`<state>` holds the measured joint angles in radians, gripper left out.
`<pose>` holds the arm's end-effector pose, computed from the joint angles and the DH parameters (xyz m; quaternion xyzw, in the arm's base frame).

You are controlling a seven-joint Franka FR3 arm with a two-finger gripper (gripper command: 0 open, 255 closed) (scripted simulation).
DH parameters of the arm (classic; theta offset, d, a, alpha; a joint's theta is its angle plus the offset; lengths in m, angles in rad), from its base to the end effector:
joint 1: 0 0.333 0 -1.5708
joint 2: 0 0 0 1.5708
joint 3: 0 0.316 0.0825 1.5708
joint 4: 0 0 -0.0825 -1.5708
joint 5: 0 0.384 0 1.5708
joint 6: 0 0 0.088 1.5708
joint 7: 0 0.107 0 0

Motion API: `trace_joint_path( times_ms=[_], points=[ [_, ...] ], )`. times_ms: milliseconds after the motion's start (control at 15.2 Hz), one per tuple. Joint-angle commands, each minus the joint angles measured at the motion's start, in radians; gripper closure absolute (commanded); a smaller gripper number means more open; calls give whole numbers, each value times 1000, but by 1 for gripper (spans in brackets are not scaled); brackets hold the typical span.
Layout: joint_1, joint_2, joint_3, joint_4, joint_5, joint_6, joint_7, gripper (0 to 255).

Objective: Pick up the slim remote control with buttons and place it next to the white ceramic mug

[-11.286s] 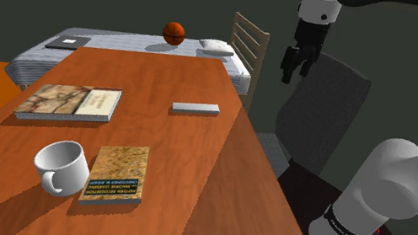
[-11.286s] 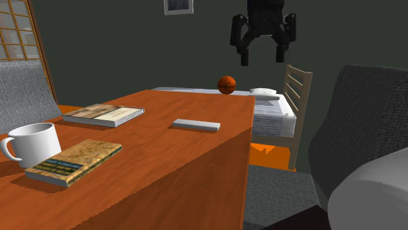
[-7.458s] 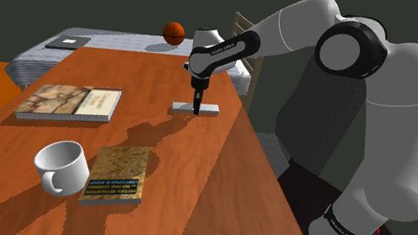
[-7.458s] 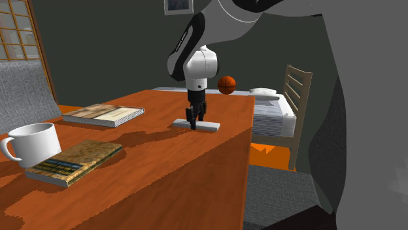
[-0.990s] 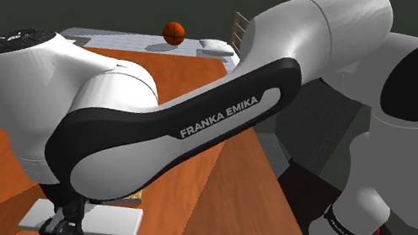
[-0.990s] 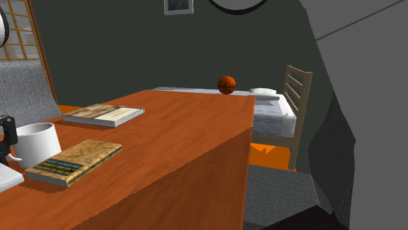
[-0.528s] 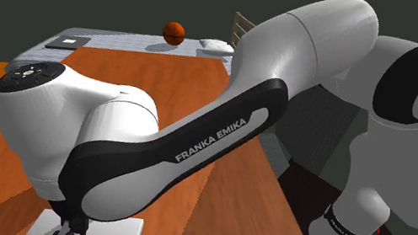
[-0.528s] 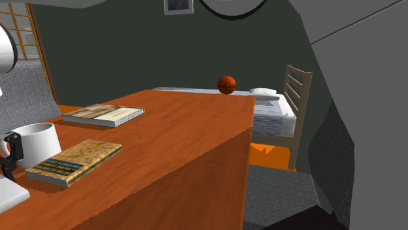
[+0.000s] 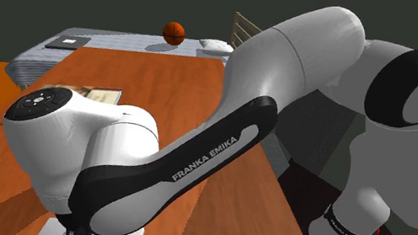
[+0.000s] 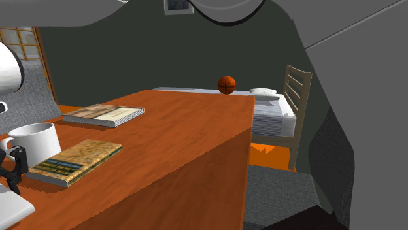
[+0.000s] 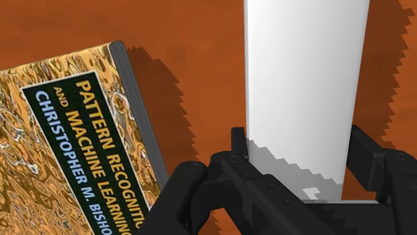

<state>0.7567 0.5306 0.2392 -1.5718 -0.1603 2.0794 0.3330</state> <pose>0.4006 0.5615 0.3394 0.9376 0.3477 0.0036 0.0095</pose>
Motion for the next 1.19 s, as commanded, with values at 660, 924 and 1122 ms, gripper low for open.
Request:
trace_joint_path(
  times_ms=[660,924,1122],
  points=[
    [0,2,0,1,0,2,0,0],
    [0,-35,6,48,11,-81,-7,0],
    [0,-43,8,63,14,-103,-9,0]
  ],
)
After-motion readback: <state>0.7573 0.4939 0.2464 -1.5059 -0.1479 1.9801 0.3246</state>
